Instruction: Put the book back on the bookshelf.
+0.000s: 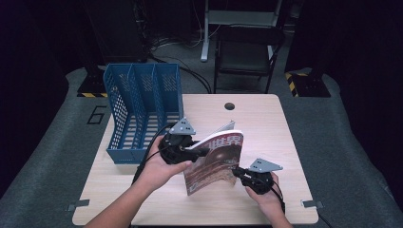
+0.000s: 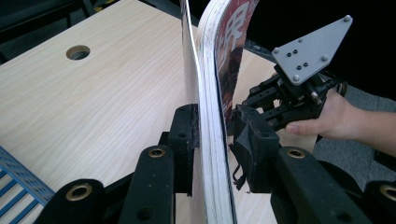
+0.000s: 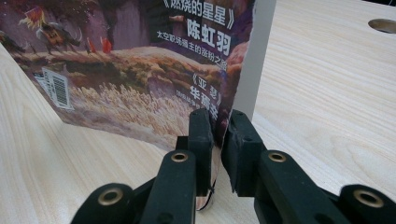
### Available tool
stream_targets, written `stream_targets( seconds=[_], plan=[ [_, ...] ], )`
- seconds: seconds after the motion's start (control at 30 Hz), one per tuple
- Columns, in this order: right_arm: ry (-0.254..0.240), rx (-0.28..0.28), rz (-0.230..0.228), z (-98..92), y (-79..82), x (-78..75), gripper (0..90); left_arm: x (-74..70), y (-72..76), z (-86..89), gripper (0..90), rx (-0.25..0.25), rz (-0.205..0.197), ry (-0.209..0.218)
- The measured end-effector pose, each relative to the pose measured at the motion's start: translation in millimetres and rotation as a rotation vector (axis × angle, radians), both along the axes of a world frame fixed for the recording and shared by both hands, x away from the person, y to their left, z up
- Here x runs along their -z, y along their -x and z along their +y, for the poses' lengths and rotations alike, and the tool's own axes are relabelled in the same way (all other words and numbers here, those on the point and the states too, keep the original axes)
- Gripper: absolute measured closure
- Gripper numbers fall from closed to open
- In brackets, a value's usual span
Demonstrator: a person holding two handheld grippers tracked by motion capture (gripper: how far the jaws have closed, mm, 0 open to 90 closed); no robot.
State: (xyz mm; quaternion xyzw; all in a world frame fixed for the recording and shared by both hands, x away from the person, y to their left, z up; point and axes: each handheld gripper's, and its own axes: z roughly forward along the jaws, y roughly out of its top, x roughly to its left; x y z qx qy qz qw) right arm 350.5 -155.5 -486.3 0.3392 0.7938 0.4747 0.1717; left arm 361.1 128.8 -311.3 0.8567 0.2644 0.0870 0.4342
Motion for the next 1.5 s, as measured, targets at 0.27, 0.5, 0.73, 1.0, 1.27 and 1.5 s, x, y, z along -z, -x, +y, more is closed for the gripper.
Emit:
stream_targets(
  seconds=[0.27,0.5,0.73,1.0,1.27,1.5],
  plan=[
    [-0.008,0.006,0.012,0.3,0.3,0.1,81.2,2.6,-2.0,-5.1,74.9,0.016,0.001,-0.035],
    [-0.004,0.001,0.006,-0.2,-0.4,0.2,81.1,3.5,-3.1,-7.7,79.7,0.031,-0.001,-0.07],
    [-0.004,0.0,0.007,-0.1,-0.5,0.3,81.0,2.1,-3.8,-9.3,82.0,0.032,0.005,-0.086],
    [-0.005,0.0,0.009,-0.2,-0.6,0.4,80.9,1.9,-3.2,-10.8,83.2,0.042,0.017,-0.105],
    [-0.005,-0.006,0.011,-0.6,-0.8,0.7,80.6,1.2,-3.4,-10.5,83.7,0.051,0.025,-0.111],
    [-0.014,0.0,0.02,-0.3,-0.2,0.8,80.5,1.1,-3.8,-10.7,84.0,0.059,0.019,-0.117]
  ],
)
